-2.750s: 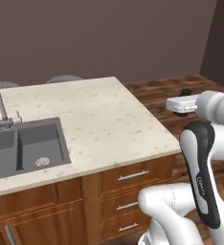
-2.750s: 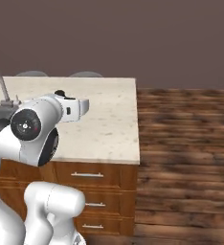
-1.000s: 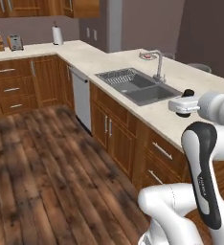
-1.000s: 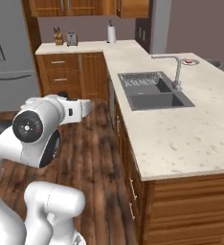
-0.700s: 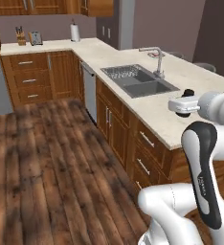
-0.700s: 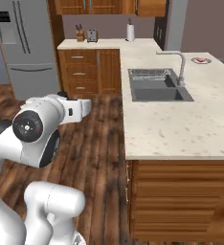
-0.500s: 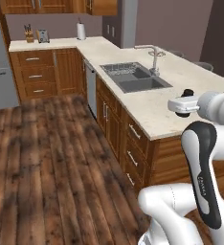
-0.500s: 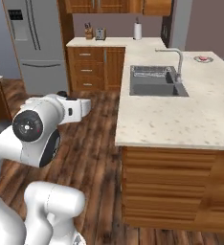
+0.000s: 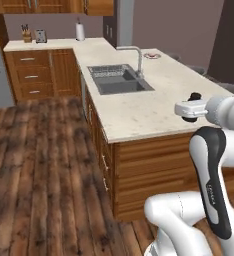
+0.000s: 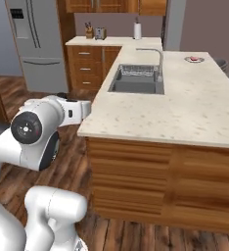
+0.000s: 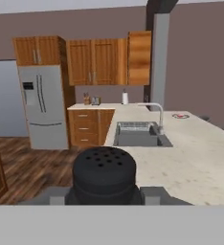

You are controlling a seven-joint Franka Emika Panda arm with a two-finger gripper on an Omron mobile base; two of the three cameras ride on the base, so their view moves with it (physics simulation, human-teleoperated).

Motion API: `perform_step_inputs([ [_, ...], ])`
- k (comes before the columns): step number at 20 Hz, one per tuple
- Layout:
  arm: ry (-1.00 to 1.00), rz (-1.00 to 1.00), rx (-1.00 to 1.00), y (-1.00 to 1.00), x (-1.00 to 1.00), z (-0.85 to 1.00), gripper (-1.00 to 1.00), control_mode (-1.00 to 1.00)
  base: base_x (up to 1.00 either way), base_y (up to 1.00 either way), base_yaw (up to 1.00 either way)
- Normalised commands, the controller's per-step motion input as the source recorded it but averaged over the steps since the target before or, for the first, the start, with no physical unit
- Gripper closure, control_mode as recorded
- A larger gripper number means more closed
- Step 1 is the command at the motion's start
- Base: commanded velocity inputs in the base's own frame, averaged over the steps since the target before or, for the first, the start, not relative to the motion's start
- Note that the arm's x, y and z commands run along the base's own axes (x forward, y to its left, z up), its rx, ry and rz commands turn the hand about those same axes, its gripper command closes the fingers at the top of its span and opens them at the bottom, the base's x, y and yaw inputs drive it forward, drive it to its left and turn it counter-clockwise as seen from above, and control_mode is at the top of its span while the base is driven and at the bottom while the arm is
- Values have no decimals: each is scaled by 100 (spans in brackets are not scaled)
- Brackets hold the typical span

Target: Retrieve the shaker from the cabinet and place it next the steak on a plate on the dining table.

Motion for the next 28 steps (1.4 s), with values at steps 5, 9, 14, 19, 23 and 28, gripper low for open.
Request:
perform_step_inputs([
  [5, 0, 0, 0, 0, 0, 0, 100, 100, 3, -100, 4],
  [9, 0, 0, 0, 0, 0, 0, 100, 100, 14, -100, 0],
  [14, 0, 0, 0, 0, 0, 0, 100, 100, 18, -100, 2],
  [19, 0, 0, 0, 0, 0, 0, 100, 100, 31, -100, 6],
  [23, 0, 0, 0, 0, 0, 0, 100, 100, 39, -100, 13],
  [28, 0, 0, 0, 0, 0, 0, 100, 100, 47, -100, 17],
])
